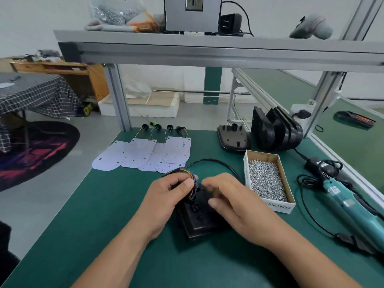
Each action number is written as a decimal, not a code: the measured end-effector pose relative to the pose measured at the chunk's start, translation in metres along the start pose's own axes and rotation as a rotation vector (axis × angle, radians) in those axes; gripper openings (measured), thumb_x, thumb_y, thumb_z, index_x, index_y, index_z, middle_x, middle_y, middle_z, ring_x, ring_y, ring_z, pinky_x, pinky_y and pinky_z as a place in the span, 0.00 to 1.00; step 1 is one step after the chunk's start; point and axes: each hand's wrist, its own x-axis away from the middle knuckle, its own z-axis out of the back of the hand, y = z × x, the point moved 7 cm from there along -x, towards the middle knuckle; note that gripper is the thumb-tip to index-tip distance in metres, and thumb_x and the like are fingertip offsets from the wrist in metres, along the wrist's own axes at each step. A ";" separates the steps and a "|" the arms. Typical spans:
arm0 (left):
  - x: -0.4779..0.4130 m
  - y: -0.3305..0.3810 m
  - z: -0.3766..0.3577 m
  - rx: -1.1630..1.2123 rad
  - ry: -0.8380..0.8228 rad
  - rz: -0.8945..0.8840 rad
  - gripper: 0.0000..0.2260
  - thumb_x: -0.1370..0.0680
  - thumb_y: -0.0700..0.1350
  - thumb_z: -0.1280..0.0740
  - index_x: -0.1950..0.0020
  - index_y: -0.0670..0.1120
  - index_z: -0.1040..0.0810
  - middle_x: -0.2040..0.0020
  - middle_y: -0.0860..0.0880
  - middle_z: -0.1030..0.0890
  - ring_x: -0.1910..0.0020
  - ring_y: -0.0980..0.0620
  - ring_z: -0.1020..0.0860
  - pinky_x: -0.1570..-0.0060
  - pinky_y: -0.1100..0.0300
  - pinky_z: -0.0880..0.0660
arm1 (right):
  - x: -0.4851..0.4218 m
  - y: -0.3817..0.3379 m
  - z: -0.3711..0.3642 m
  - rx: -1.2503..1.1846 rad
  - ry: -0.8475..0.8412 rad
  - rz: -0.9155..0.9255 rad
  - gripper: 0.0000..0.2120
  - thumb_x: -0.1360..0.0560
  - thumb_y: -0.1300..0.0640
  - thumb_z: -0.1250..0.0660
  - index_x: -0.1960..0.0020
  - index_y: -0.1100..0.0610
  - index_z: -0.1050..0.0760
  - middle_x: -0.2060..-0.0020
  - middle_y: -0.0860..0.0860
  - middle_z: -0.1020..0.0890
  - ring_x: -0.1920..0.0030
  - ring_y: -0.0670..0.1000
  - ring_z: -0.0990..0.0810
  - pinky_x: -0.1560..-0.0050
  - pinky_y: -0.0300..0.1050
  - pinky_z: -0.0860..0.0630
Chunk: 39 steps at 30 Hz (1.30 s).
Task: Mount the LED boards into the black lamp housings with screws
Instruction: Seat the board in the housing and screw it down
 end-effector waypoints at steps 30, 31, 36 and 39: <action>-0.001 0.002 0.015 -0.008 0.161 -0.038 0.10 0.25 0.38 0.28 0.54 0.53 0.13 0.40 0.55 0.13 0.38 0.58 0.17 0.28 0.48 0.26 | -0.029 -0.007 0.014 0.387 0.057 0.231 0.06 0.22 0.61 0.26 0.48 0.57 0.22 0.54 0.49 0.21 0.42 0.57 0.24 0.39 0.54 0.25; -0.001 0.003 0.013 -0.060 0.145 -0.037 0.13 0.23 0.35 0.29 0.54 0.54 0.12 0.39 0.58 0.14 0.37 0.61 0.18 0.27 0.52 0.27 | -0.030 -0.007 0.015 0.380 0.066 0.224 0.05 0.22 0.61 0.27 0.49 0.57 0.22 0.55 0.49 0.21 0.44 0.58 0.24 0.41 0.54 0.25; 0.005 0.010 -0.003 -0.172 -0.041 -0.065 0.08 0.23 0.52 0.31 0.48 0.58 0.12 0.34 0.61 0.21 0.27 0.65 0.29 0.28 0.63 0.33 | -0.033 -0.017 0.012 0.376 0.148 0.267 0.06 0.17 0.59 0.34 0.52 0.57 0.20 0.61 0.50 0.24 0.54 0.58 0.26 0.37 0.58 0.26; 0.007 0.009 -0.007 -0.350 -0.104 -0.094 0.14 0.29 0.61 0.24 0.43 0.66 0.15 0.31 0.58 0.25 0.29 0.66 0.28 0.33 0.73 0.34 | -0.033 -0.016 0.009 0.299 0.173 0.216 0.03 0.20 0.62 0.30 0.52 0.58 0.24 0.60 0.49 0.23 0.55 0.54 0.26 0.26 0.57 0.29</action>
